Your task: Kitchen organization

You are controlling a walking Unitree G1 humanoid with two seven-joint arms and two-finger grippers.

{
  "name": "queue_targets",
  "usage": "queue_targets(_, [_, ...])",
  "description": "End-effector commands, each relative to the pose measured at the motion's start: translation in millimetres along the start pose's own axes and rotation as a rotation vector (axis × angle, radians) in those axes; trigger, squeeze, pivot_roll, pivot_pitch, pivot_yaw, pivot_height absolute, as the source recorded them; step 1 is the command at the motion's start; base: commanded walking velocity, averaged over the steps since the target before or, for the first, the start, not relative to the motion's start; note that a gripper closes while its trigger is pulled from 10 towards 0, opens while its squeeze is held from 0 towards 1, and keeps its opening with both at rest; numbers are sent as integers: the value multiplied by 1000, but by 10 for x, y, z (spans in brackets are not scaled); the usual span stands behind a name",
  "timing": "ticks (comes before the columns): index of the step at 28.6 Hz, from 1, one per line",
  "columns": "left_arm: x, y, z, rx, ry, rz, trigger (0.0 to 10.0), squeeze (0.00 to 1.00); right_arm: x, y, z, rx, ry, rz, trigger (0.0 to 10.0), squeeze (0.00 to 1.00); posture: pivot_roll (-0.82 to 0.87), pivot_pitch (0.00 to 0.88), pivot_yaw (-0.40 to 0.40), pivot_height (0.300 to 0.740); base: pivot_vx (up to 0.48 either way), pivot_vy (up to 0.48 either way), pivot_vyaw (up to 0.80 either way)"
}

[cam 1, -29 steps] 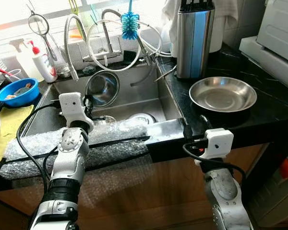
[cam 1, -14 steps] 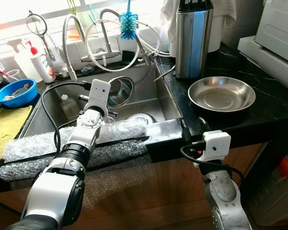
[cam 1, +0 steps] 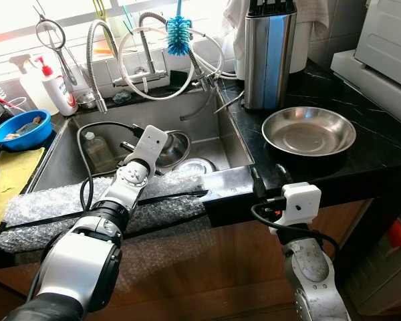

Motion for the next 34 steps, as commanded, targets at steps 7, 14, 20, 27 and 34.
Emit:
queue_targets(7, [-55,-44,5,-32,13,-45,10000,1000,0,74,-33,19,2,-13,10000,0,-152,0,182,740,0,0,0])
queue_targets(14, [133,145,1,55,-83,28,10000,0,-12,102,-41,27,5,-17,10000,0,-144,0,177,740,0,0,0])
queue_targets(20, [192,217,4,16,-129,183,10000,0,-15,114,-53,32,6,-22,10000,0,-141,0,177,740,0,0,0])
queue_targets(27, [351,183,25,-162,-217,131,10000,1000,-19,102,-65,26,9,-29,10000,0,-137,0,179,740,0,0,0])
queue_targets(34, [529,173,62,-359,-258,32,10000,0,-24,99,-86,23,10,-36,10000,0,-134,0,182,740,0,0,0])
Point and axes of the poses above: a point about 5 cm out from each wrist's last joint towards the gripper, its own z axis pointing back from the gripper into the wrist, its own x axis along the axis of the wrist's last joint, y = z × x, the point moved 5 cm from there along -z, pointing out of the wrist towards the gripper, and after that the axes turned 13 degrees about -z, right-handed, at the moved point
